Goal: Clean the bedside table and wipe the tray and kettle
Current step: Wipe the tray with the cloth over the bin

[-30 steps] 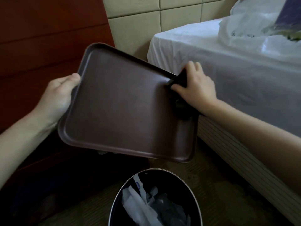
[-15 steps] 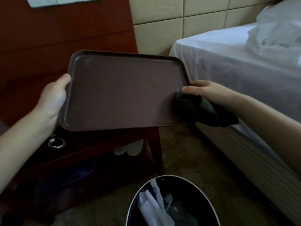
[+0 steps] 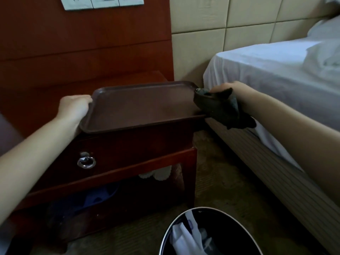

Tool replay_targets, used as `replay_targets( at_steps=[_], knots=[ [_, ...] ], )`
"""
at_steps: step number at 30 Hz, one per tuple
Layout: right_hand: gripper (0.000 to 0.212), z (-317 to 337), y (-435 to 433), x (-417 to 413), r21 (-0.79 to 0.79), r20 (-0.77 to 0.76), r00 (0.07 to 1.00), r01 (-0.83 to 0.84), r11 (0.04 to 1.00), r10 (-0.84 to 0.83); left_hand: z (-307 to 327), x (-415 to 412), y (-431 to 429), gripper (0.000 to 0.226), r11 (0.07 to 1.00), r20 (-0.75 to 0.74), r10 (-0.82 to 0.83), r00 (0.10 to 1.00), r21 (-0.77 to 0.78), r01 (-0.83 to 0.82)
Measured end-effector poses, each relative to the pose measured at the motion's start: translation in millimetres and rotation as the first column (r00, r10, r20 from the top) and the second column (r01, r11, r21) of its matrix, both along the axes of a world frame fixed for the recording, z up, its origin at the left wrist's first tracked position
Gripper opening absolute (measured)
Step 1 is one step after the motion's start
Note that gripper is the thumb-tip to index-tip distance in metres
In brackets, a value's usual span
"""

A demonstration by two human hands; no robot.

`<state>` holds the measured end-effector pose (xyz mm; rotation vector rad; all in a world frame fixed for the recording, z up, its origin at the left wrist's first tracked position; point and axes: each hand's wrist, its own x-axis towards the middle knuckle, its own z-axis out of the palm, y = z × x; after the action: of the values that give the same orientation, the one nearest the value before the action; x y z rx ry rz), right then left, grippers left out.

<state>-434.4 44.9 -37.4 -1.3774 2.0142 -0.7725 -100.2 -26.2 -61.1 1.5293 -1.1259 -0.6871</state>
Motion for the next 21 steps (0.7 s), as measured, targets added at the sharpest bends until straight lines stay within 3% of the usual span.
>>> replay_targets(
  at_steps=[2,4,5,7,11,12,15,17,21],
  knots=[
    [0.024,0.9,-2.0,0.8,-0.045,0.040,0.998,-0.045,0.998,0.047,-0.6,5.6,-0.4,0.031,0.995,-0.012,-0.066,0.998,-0.081,0.065],
    [0.019,-1.4,-4.9,3.0,-0.050,0.034,0.997,-0.065,0.997,0.067,2.0,7.3,7.3,0.031,0.983,0.114,-0.154,0.981,-0.087,0.164],
    [0.019,-5.0,-6.4,7.1,-0.108,0.105,0.994,-0.027,0.994,0.038,2.8,8.3,10.5,0.028,0.971,0.209,-0.206,0.956,-0.076,0.226],
    [0.028,-5.4,-13.5,12.9,-0.194,0.303,0.953,0.029,0.980,0.031,5.6,8.0,21.4,0.022,0.938,0.393,-0.301,0.869,-0.043,0.344],
    [0.024,-3.8,-14.7,25.3,-0.150,0.210,0.976,-0.021,0.988,0.053,6.0,10.4,33.9,0.018,0.849,0.594,-0.436,0.676,0.023,0.527],
    [0.026,-4.2,-12.8,25.9,-0.166,0.259,0.965,0.005,0.986,0.039,6.0,11.8,35.0,0.015,0.845,0.612,-0.436,0.660,0.025,0.535],
    [0.020,-7.5,-10.0,25.9,-0.191,0.368,0.923,-0.040,0.981,0.109,5.7,16.5,32.2,0.017,0.876,0.630,-0.385,0.675,0.021,0.481],
    [0.015,-9.1,-1.3,24.1,-0.212,0.440,0.895,0.028,0.977,0.069,6.8,16.6,32.0,0.027,0.892,0.623,-0.362,0.694,0.013,0.453],
    [0.015,-7.1,14.0,18.1,-0.323,0.413,0.905,0.044,0.945,0.099,14.2,9.6,37.9,0.020,0.898,0.619,-0.319,0.718,-0.045,0.438]
  ],
)
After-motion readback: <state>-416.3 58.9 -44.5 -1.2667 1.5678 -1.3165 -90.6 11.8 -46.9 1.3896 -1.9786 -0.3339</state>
